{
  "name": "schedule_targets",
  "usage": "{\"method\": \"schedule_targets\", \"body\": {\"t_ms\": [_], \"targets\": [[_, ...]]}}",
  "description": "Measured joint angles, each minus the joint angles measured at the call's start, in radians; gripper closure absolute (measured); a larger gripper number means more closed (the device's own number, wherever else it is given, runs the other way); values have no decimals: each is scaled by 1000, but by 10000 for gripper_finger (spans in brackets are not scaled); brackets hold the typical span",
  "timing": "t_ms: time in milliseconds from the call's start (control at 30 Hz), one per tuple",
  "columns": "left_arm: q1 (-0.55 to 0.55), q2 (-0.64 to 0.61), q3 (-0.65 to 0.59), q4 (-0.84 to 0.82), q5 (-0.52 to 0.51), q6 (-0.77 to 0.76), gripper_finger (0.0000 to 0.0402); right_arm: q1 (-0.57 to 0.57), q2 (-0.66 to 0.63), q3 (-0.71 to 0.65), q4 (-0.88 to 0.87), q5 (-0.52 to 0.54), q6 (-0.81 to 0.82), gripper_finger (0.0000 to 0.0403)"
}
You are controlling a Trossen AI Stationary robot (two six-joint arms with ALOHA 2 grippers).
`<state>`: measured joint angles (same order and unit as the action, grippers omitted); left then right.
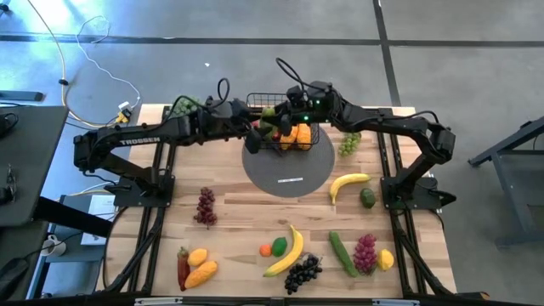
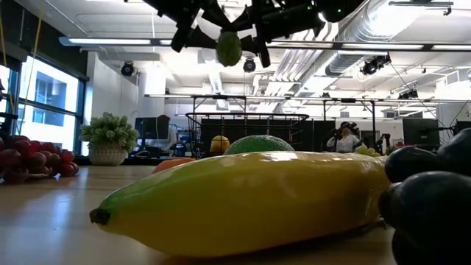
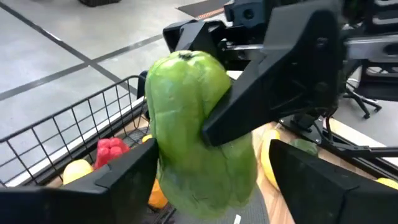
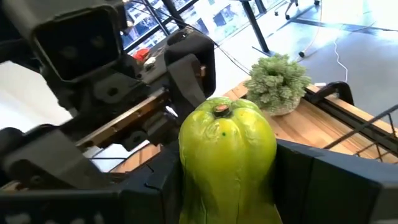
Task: Build produce basket
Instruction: Put the chayote into the wire basket
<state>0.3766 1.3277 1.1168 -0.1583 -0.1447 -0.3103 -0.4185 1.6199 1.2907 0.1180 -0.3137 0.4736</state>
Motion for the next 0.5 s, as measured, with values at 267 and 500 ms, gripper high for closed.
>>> {"method": "schedule_targets", "body": {"t_ms": [267,500], "targets": [[43,0,1,6,10,-6,61,-64,2,-2,-69,11,-67,247],[81,0,1,3,7,-43,61,-151,2,-2,-172,105,-235,247]]}}
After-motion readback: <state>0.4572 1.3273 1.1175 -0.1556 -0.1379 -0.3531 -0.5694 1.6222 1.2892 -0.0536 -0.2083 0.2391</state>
